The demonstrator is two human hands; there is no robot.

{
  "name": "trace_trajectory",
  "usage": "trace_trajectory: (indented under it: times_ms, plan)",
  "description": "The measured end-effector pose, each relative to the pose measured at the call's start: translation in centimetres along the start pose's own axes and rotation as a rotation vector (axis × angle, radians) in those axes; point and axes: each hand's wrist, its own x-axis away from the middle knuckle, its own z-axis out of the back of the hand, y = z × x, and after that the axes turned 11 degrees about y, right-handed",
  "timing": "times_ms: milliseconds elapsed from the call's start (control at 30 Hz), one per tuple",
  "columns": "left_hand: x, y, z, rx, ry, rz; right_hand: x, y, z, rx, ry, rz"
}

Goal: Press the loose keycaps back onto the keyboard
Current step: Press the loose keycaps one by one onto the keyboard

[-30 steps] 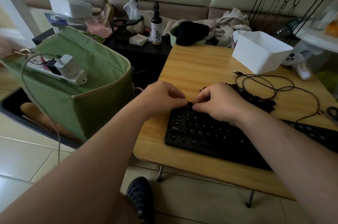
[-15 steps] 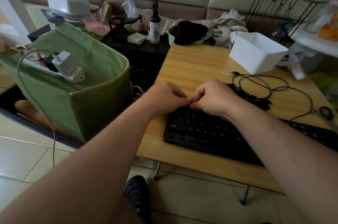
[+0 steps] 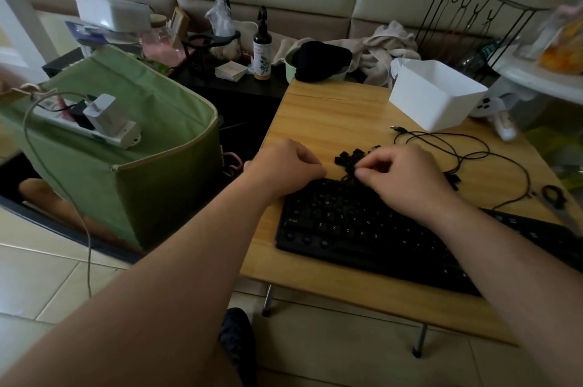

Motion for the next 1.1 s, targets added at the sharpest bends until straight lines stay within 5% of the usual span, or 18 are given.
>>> trace_trajectory:
  times_ms: [300, 667, 833, 1100]
  plan:
    - [-2.6, 2.7, -3.2, -0.196, 0.04, -0.149, 1.9, 5.5, 3.1, -0.106, 0.182, -0.085]
    - [-2.4, 3.6, -2.4, -0.334, 0.044, -0.246, 1.6, 5.1, 1.6, -0.147, 0.144, 0.01]
    - [0.8, 4.6, -1.7, -0.166, 0.077, -0.395, 1.0, 4.3, 1.2, -0.236, 0.197, 0.117]
    - [3.6, 6.0, -1.8, 0.261, -0.095, -0.286, 1.3, 3.2, 1.3, -0.303, 0.276, 0.294]
